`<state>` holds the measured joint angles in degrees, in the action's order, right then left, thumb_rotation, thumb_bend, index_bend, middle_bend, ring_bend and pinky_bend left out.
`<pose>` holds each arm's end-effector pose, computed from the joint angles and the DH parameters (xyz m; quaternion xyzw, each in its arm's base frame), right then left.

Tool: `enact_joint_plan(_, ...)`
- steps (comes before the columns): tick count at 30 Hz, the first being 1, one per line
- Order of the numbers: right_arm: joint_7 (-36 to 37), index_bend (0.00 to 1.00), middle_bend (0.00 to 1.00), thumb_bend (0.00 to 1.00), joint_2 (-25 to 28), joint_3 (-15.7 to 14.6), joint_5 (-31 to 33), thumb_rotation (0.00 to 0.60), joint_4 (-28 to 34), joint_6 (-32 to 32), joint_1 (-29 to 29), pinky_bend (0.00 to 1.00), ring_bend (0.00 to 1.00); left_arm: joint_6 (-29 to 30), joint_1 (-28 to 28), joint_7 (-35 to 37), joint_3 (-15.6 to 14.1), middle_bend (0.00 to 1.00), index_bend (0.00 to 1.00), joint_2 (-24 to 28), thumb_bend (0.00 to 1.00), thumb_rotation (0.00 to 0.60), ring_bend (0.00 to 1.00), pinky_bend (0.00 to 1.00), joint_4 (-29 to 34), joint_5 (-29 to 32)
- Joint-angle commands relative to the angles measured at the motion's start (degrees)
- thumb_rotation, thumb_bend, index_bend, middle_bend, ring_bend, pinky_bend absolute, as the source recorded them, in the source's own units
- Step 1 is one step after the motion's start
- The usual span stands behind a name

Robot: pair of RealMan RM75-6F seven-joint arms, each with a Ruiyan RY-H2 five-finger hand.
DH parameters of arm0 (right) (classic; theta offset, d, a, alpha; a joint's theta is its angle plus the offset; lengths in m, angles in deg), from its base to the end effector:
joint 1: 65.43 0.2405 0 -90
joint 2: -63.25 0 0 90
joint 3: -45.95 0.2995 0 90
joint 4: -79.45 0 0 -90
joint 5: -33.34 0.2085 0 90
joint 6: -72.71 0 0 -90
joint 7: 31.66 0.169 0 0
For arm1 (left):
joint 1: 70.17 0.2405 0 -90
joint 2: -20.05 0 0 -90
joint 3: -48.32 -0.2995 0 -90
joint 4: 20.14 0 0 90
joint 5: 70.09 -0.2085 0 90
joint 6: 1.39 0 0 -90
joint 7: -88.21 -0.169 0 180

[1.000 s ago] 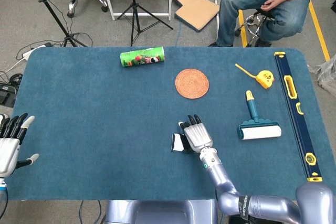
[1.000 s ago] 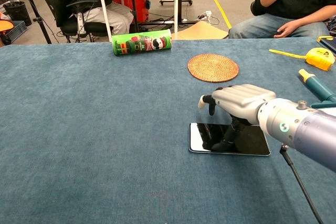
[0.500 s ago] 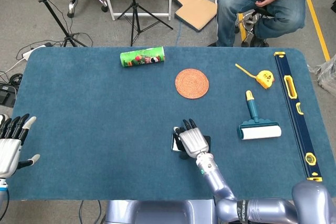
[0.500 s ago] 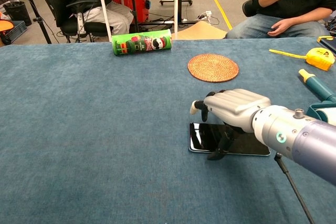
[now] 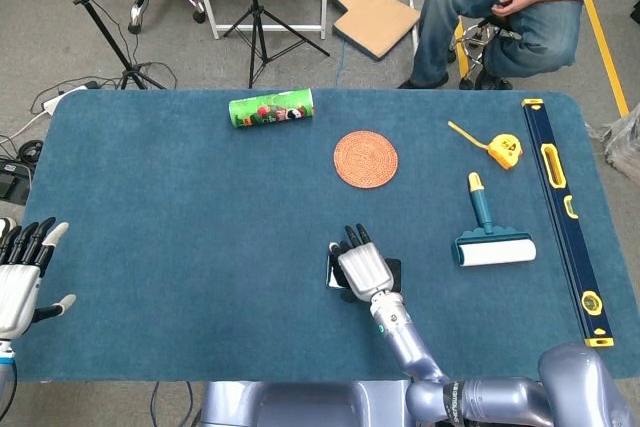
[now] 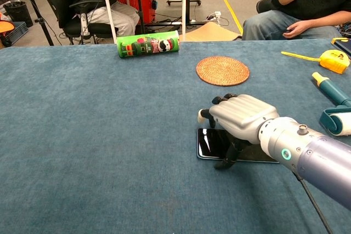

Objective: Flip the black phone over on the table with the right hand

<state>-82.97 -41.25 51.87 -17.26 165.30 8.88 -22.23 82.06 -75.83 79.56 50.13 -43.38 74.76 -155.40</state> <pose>-0.1466 -0.3365 -0.1171 0.7961 -0.3141 0.2616 0.4462 -0.3433 0.2093 0.1727 -0.6264 -0.3628 -0.3428 0.5988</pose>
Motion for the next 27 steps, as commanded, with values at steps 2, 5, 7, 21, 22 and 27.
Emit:
enact_joint_plan(2, -0.2, 0.31, 0.36, 0.0, 0.0, 0.0, 0.7, 0.6, -0.2, 0.3, 0.0, 0.0, 0.0, 0.0, 0.0, -0.1, 0.0, 0.0, 0.0, 0.0, 0.0, 0.6, 0.0, 0.0, 0.0, 0.0)
enact_joint_plan(5, -0.6, 0.4, 0.45, 0.0, 0.0, -0.1, 0.9, 0.6, -0.3, 0.5, 0.1, 0.0, 0.05, 0.0, 0.0, -0.1, -0.1, 0.0, 0.0, 0.0, 0.0, 0.6, 0.0, 0.0, 0.0, -0.1)
enact_joint_plan(7, -0.6, 0.44, 0.49, 0.01, 0.0, 0.0, 0.9, 0.6, -0.4, 0.5, 0.2, 0.0, 0.09, 0.0, -0.1, -0.1, -0.1, 0.0, 0.0, 0.0, 0.0, 0.6, 0.0, 0.0, 0.1, 0.0)
enact_joint_plan(21, 12.4, 0.49, 0.54, 0.08, 1.7, 3.4, -8.4, 0.6, 0.6, -1.8, -1.1, 0.0, 0.17, 0.2, 0.0, 0.2, -0.1, 0.0, 0.0, 0.2, 0.0, 0.6, 0.0, 0.0, 0.3, -0.1)
enact_joint_plan(22, 14.2, 0.49, 0.54, 0.08, 1.9, 3.9, -9.3, 0.6, 0.4, -1.9, -1.2, 0.0, 0.17, 0.2, 0.0, 0.2, -0.1, 0.0, 0.0, 0.2, 0.0, 0.6, 0.0, 0.0, 0.3, -0.2)
enact_joint_plan(27, 24.9, 0.48, 0.53, 0.08, 2.1, 6.4, -14.2, 0.6, -0.9, -2.8, -1.9, 0.0, 0.17, 0.4, 0.1, 0.4, -0.2, 0.0, 0.0, 0.3, 0.0, 0.6, 0.0, 0.0, 0.4, -0.4)
